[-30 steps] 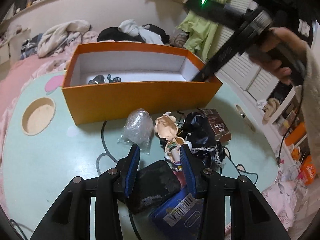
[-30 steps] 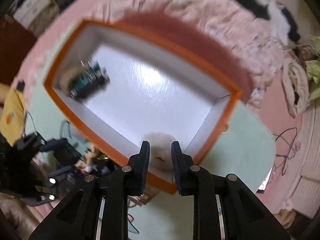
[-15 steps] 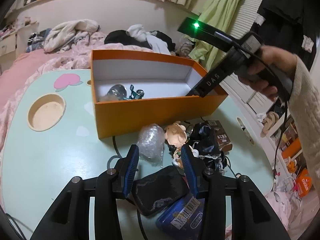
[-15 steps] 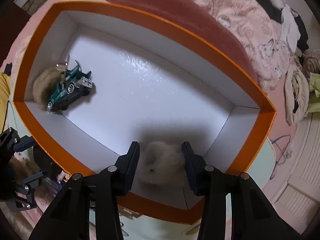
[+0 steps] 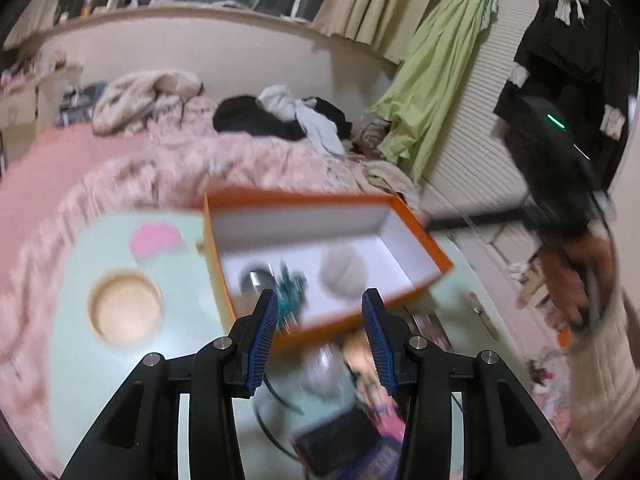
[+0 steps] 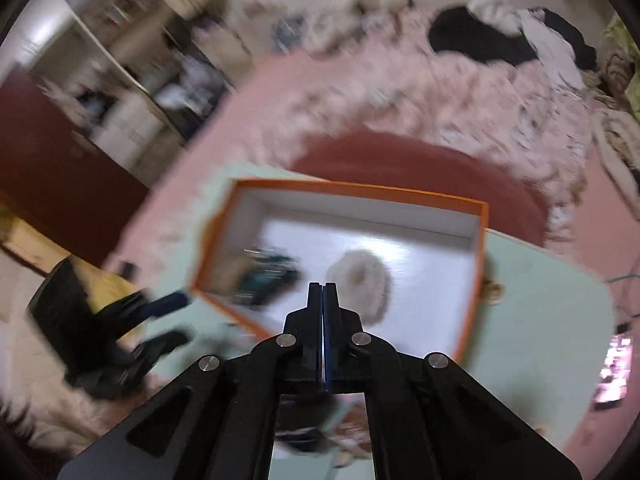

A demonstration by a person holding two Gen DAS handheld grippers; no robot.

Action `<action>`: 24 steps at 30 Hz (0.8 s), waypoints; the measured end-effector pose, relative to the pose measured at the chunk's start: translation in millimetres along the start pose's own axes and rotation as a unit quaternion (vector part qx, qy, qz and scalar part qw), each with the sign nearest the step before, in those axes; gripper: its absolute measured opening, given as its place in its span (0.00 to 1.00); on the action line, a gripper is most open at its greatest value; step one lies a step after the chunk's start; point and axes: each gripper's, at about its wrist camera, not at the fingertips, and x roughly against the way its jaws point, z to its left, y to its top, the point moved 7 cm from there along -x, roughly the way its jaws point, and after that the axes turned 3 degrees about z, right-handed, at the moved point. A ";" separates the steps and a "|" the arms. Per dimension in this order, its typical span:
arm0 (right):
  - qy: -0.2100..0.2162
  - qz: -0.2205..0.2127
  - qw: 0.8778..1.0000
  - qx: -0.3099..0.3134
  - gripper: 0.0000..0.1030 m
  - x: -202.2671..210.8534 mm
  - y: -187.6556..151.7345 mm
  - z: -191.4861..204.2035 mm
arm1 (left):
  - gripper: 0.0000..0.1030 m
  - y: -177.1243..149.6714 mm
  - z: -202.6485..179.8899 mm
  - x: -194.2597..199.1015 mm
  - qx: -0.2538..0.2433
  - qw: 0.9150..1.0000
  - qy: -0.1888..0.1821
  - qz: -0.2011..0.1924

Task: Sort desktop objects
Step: 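Grasp the white fluffy pompom with the right gripper while the left gripper grasps the green toy car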

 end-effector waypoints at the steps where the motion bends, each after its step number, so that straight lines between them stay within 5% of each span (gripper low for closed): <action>1: 0.009 -0.005 1.000 0.001 0.01 0.5 -4.5 1.7 | 0.41 9.6 0.1 -7.2 -0.013 1.000 0.015 0.018; 4: -0.039 -0.023 0.999 -0.011 0.09 -4.7 -5.7 0.4 | 0.41 27.1 -0.5 -39.7 -0.052 0.994 0.047 0.088; 6: -0.077 -0.005 0.996 -0.033 0.30 -17.8 0.1 -10.3 | 0.41 28.1 -2.2 -53.3 -0.076 0.989 0.057 0.116; 9: -0.044 0.036 0.996 -0.067 0.48 -47.7 11.6 -14.1 | 0.41 31.5 7.0 -56.9 -0.047 0.989 0.063 0.122; 12: -0.058 0.056 0.993 -0.088 0.48 -77.1 18.7 -15.4 | 0.41 30.5 17.6 -46.9 0.005 0.994 0.029 0.103; 16: -0.092 0.084 0.990 -0.063 0.47 -118.4 16.4 -16.3 | 0.41 20.3 23.8 -40.1 -0.007 0.993 0.059 0.104; 17: -0.078 0.088 0.992 -0.052 0.30 -123.1 11.5 -14.2 | 0.41 18.2 24.1 -38.3 -0.010 0.993 0.058 0.106; 18: -0.088 0.085 0.992 -0.038 0.23 -124.6 11.5 -13.3 | 0.41 17.7 23.8 -37.1 -0.011 0.993 0.056 0.106; 21: -0.068 0.060 0.994 -0.053 0.23 -111.0 8.1 -15.3 | 0.41 20.4 20.7 -35.5 -0.017 0.994 0.044 0.103; 24: -0.037 -0.015 0.996 -0.079 0.23 -75.4 13.2 -23.0 | 0.41 22.8 10.3 -44.2 -0.035 0.992 0.040 0.114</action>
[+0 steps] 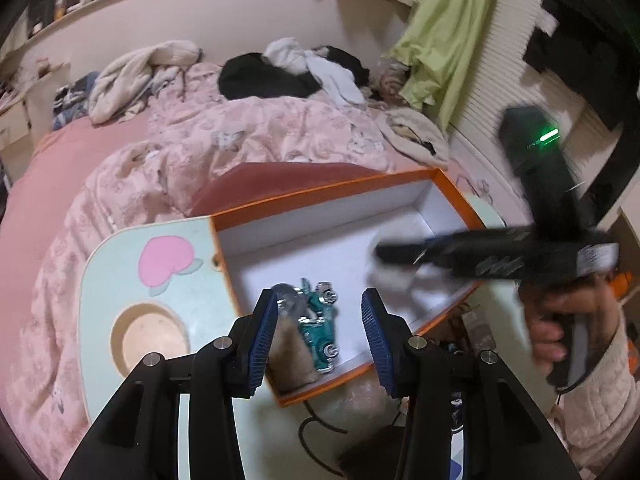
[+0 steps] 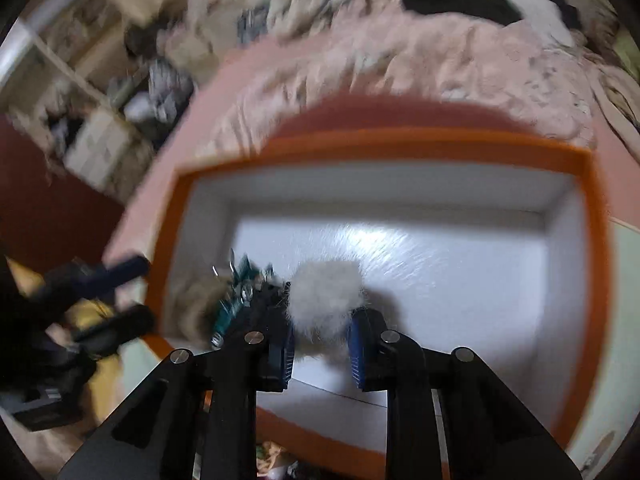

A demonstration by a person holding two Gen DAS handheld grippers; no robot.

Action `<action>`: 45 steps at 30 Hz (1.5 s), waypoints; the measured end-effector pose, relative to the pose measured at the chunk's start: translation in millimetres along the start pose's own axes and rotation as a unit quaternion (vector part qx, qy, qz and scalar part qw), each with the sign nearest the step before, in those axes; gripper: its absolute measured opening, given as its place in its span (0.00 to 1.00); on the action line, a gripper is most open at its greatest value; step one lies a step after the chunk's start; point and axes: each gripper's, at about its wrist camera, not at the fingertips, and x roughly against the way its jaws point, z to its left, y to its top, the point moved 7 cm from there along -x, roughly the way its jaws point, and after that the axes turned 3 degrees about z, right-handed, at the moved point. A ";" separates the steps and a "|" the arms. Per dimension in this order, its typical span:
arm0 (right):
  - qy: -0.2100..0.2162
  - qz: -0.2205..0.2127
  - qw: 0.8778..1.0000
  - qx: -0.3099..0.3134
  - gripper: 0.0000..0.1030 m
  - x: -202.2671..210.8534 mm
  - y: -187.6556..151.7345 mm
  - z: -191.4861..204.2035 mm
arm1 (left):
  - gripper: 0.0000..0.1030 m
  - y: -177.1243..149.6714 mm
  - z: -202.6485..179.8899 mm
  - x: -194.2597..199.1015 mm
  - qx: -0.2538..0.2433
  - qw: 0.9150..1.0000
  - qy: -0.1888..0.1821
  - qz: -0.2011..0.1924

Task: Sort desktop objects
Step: 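Grasp the white fluffy pompom with the right gripper while the left gripper grasps the green toy car, then place the pompom on the table with the right gripper while the left gripper carries the green car there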

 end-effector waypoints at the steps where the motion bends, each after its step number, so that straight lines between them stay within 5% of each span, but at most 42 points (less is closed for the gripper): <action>1: 0.008 -0.020 1.000 -0.001 0.23 13.4 0.1 -0.7 | 0.41 1.0 -5.8 -7.4 -0.016 1.000 0.006 0.013; 3: 0.024 -0.054 0.998 0.006 0.23 41.6 -6.5 2.1 | 0.39 3.7 -14.0 -23.3 -0.039 0.998 0.020 0.036; 6: 0.044 -0.071 0.996 0.007 0.23 65.9 -31.5 7.9 | 0.22 5.6 -19.0 -43.1 -0.053 0.996 0.037 0.069; 13: 0.058 -0.046 0.997 -0.010 0.23 61.1 -84.7 8.3 | 0.22 4.6 -17.1 -64.1 -0.070 0.984 0.100 0.130; 19: 0.015 -0.043 0.999 -0.008 0.24 45.6 -106.5 2.1 | 0.22 1.7 -19.3 -64.1 -0.073 0.985 0.089 0.129; 22: -0.010 -0.072 0.997 -0.009 0.26 43.2 -106.3 1.9 | 0.25 3.7 -20.9 -67.6 -0.089 0.984 0.089 0.128; 26: -0.026 -0.111 0.993 -0.002 0.27 41.4 -103.4 2.6 | 0.28 8.3 -20.8 -76.6 -0.122 0.975 0.136 0.123; 30: -0.018 -0.145 0.989 -0.006 0.27 48.9 -110.7 4.8 | 0.24 9.9 -17.4 -72.9 -0.124 0.978 0.134 0.105; 33: -0.004 -0.161 0.987 -0.013 0.27 54.1 -117.4 3.7 | 0.22 11.9 -15.1 -65.2 -0.092 0.986 0.106 0.086; 38: 0.013 -0.178 0.983 -0.030 0.27 62.1 -116.3 -0.4 | 0.21 26.5 -18.1 -20.7 -0.026 1.000 0.000 -0.004; 45: 0.017 -0.183 0.982 -0.037 0.27 63.5 -116.1 0.2 | 0.21 22.7 -2.0 49.1 0.074 0.984 -0.130 -0.096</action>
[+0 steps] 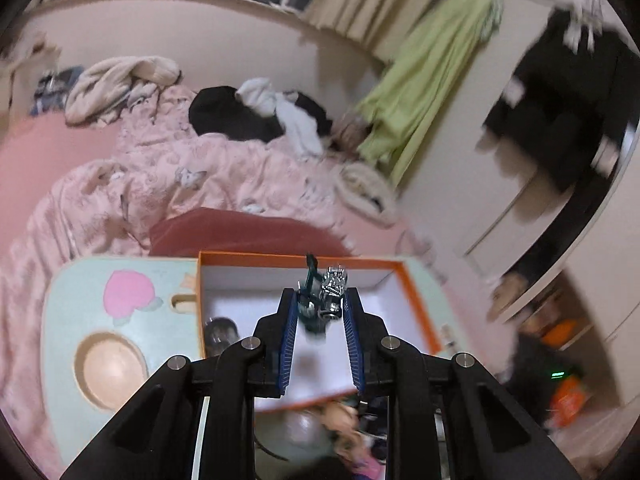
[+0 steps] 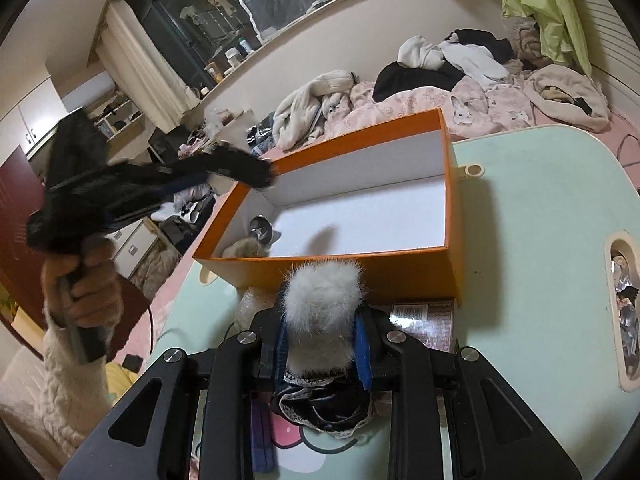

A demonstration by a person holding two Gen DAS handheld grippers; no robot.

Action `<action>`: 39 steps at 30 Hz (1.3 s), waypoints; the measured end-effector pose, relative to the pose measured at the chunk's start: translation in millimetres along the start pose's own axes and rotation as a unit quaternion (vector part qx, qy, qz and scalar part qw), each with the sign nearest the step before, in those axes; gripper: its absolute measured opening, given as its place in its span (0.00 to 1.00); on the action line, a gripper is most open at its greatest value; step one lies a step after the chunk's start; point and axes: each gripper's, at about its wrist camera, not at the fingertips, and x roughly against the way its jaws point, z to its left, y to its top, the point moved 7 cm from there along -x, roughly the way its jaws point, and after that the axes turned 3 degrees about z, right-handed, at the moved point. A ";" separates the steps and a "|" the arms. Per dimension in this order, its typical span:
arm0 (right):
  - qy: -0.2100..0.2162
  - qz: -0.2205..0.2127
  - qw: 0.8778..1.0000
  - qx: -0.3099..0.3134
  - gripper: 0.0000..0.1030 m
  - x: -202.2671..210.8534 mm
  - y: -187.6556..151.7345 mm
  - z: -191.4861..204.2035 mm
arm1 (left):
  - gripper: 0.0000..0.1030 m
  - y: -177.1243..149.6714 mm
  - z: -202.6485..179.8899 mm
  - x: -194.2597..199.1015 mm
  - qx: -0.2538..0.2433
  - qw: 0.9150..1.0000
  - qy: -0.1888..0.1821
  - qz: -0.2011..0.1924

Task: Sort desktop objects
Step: 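Place the pompom on the table with the right gripper while the left gripper carries the green car there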

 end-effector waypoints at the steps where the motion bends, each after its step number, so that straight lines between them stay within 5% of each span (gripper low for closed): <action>1: 0.001 -0.001 1.000 0.000 0.27 0.0 0.1 -0.6 | 0.20 -3.3 2.4 4.9 0.009 1.000 -0.009 -0.003; 7: 0.014 -0.020 1.000 -0.002 0.27 6.4 6.8 1.3 | 0.14 -52.7 20.0 8.9 0.034 0.999 -0.012 -0.001; 13: 0.025 -0.020 0.999 0.023 0.27 1.8 12.1 21.2 | 0.13 -111.5 48.2 -49.0 0.021 0.998 0.055 0.038; 18: 0.030 -0.017 0.999 0.042 0.27 0.6 7.6 32.8 | 0.13 -108.5 41.0 -37.4 0.034 0.999 -0.007 0.003; 20: 0.032 -0.013 0.999 0.041 0.27 -1.8 7.5 33.7 | 0.29 -100.8 34.1 -14.7 0.027 0.999 -0.018 -0.031; 22: 0.035 -0.011 0.999 0.038 0.27 -3.3 9.1 34.1 | 0.59 -92.9 34.5 13.4 0.031 0.997 -0.012 -0.068; 23: 0.037 -0.010 0.999 0.037 0.27 -3.7 8.8 35.8 | 0.61 -89.6 37.5 30.2 0.036 0.995 -0.004 -0.088; 26: 0.036 -0.008 0.998 0.044 0.27 -3.9 8.0 40.6 | 0.61 -86.5 57.5 84.3 0.049 0.990 0.038 -0.124; 29: 0.039 -0.009 0.998 0.048 0.27 -2.5 7.4 43.5 | 0.61 -98.2 88.3 145.3 0.051 0.980 0.135 -0.139; 31: 0.043 -0.010 0.998 0.046 0.27 -2.6 6.4 44.6 | 0.61 -115.8 120.6 191.7 0.044 0.961 0.238 -0.134; 33: 0.047 -0.008 0.998 0.044 0.33 -5.2 5.1 44.8 | 0.61 -140.3 152.0 221.7 0.058 0.946 0.304 -0.098; 39: 0.044 0.001 0.998 0.048 0.37 -11.3 1.2 52.2 | 0.60 -229.6 207.6 237.8 0.137 0.935 0.328 -0.001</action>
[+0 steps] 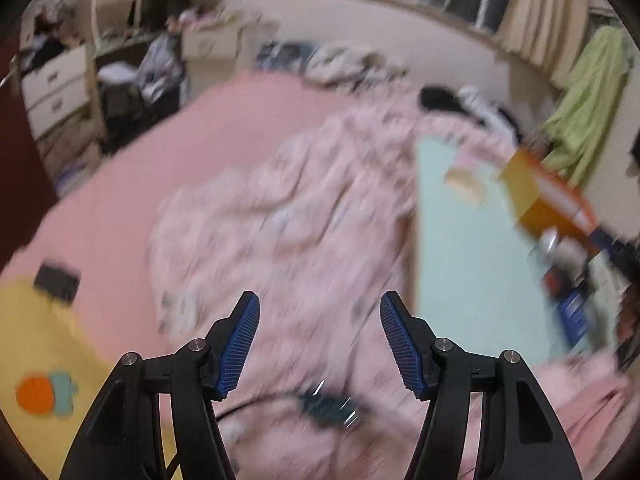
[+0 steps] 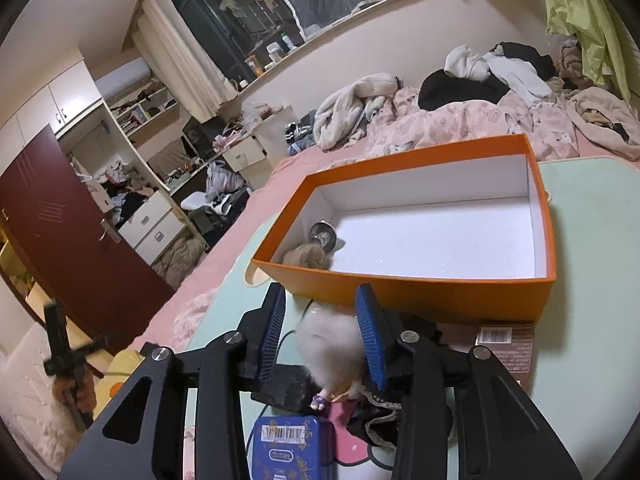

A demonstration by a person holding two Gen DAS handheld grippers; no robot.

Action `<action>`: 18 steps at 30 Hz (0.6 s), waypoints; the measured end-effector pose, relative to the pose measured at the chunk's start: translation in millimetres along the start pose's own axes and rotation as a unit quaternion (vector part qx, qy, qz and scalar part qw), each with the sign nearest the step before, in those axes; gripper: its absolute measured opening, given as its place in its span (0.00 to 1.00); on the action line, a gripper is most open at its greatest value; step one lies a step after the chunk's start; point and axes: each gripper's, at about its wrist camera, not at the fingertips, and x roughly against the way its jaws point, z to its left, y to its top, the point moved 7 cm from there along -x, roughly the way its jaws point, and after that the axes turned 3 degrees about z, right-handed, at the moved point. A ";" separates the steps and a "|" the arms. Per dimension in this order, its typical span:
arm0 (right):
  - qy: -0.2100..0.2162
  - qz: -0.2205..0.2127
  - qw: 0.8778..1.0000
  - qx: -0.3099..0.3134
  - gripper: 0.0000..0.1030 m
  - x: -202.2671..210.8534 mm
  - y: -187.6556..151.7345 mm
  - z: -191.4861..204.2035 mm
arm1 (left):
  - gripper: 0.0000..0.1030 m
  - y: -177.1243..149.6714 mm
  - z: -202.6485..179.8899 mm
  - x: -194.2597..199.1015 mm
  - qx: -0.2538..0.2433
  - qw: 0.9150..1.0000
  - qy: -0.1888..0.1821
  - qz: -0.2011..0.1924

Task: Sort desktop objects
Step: 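Place the pompom on the table with the right gripper while the left gripper carries the green car there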

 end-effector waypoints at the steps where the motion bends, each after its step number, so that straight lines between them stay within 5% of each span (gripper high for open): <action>1: -0.001 0.000 1.000 0.002 0.37 -0.4 0.0 2.0 | 0.48 -15.6 9.1 -12.4 0.020 0.999 0.007 0.032; 3: -0.005 0.002 1.000 0.007 0.37 -1.3 -1.0 6.4 | 0.24 -46.3 18.2 -21.6 0.056 0.996 -0.018 0.070; 4: -0.004 0.003 1.000 0.010 0.37 -2.1 -1.7 8.5 | 0.22 -55.2 22.2 -24.1 0.074 0.994 -0.028 0.073; 6: -0.006 0.009 1.000 0.012 0.37 -5.9 -3.4 10.9 | 0.22 -63.3 33.2 -29.8 0.121 0.988 -0.051 0.078; 8: -0.007 0.018 1.000 0.014 0.37 -10.4 -6.5 14.2 | 0.22 -65.8 29.0 -40.3 0.179 0.972 -0.114 0.098; 10: -0.007 0.023 1.000 0.018 0.37 -12.4 -8.8 18.4 | 0.40 -66.5 27.3 -48.4 0.206 0.961 -0.143 0.120; 13: -0.008 0.018 0.999 0.025 0.37 -9.6 -11.1 23.7 | 0.55 -75.0 15.3 -60.7 0.195 0.958 -0.139 0.159; 18: -0.010 0.015 1.000 0.013 0.37 -7.1 -12.0 18.5 | 0.49 -104.4 -4.7 -102.9 0.174 0.941 -0.083 0.278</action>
